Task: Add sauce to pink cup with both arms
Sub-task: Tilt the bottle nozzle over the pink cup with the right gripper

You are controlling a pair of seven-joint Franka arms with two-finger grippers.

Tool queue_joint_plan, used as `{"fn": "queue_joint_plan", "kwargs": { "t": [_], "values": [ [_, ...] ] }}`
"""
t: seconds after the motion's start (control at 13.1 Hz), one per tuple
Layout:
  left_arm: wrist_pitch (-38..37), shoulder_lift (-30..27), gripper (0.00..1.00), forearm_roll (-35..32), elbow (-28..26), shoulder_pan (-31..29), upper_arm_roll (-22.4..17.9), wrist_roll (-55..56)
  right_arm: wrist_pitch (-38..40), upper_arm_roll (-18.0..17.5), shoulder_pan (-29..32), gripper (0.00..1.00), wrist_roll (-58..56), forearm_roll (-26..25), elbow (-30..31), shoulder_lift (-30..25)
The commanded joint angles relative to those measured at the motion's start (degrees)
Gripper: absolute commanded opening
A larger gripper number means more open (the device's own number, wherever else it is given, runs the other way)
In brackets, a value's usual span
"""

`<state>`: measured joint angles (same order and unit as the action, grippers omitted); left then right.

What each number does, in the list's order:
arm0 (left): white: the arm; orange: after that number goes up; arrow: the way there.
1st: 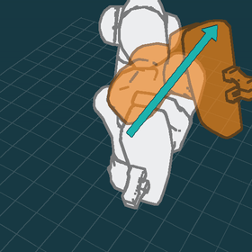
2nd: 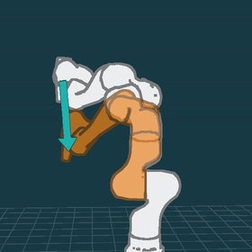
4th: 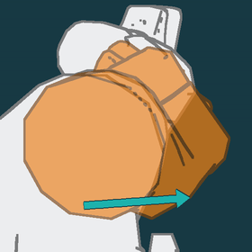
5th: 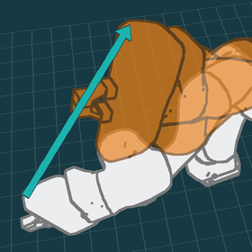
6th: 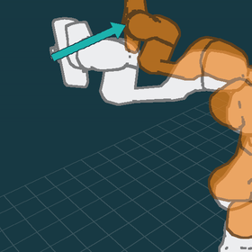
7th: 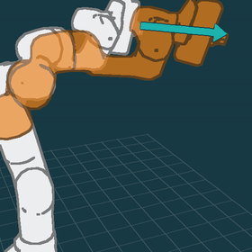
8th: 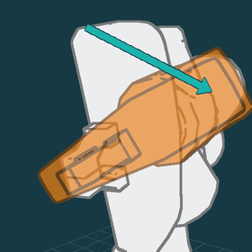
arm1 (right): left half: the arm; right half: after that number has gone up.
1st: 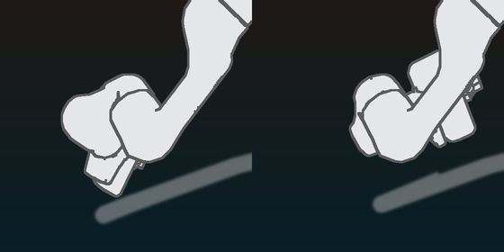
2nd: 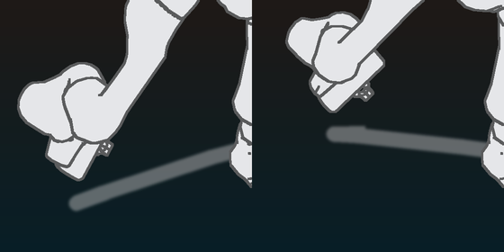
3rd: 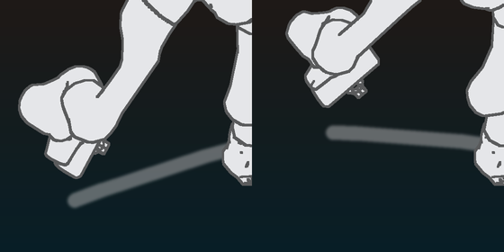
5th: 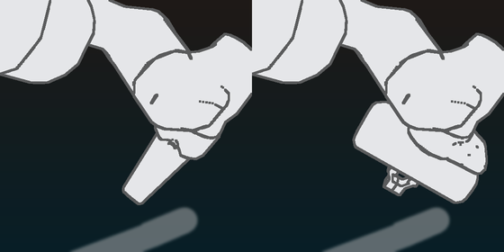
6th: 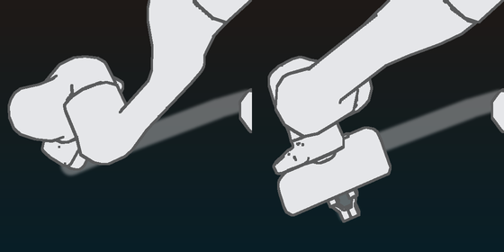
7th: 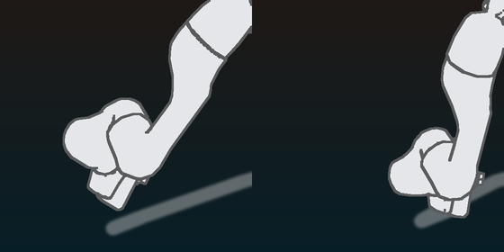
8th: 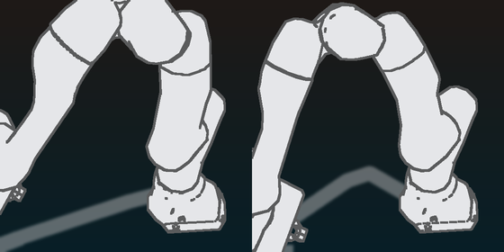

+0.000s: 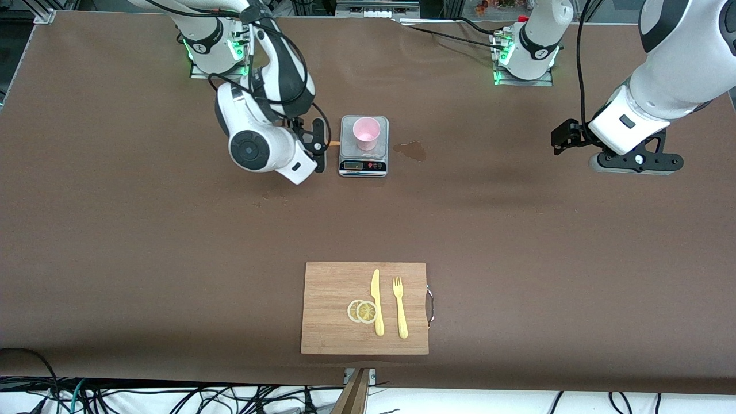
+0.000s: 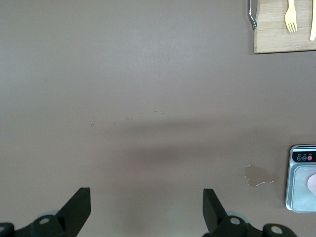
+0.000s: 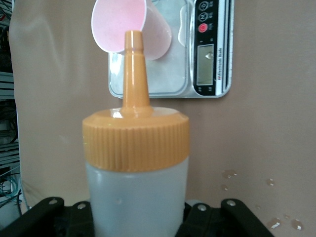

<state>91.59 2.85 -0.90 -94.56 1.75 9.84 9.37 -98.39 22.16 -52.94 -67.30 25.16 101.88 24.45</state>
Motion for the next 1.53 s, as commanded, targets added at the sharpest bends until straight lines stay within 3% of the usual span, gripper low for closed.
{"fn": "queue_joint_plan", "kwargs": {
  "t": [0.0,0.84,1.46],
  "values": [
    [-0.6,-0.8,1.00,1.1,-0.4,-0.3,0.0,-0.8,0.0,-3.4,-0.3,0.14,5.2,-3.5,0.2,-1.4],
    [-0.6,-0.8,1.00,1.1,-0.4,-0.3,0.0,-0.8,1.4,-9.1,-1.0,0.14,12.6,-10.9,2.3,-3.1],
    [-0.6,-0.8,1.00,1.1,-0.4,-0.3,0.0,-0.8,0.8,-10.1,-1.8,0.14,17.7,-14.4,2.1,-2.7]
  ]
}}
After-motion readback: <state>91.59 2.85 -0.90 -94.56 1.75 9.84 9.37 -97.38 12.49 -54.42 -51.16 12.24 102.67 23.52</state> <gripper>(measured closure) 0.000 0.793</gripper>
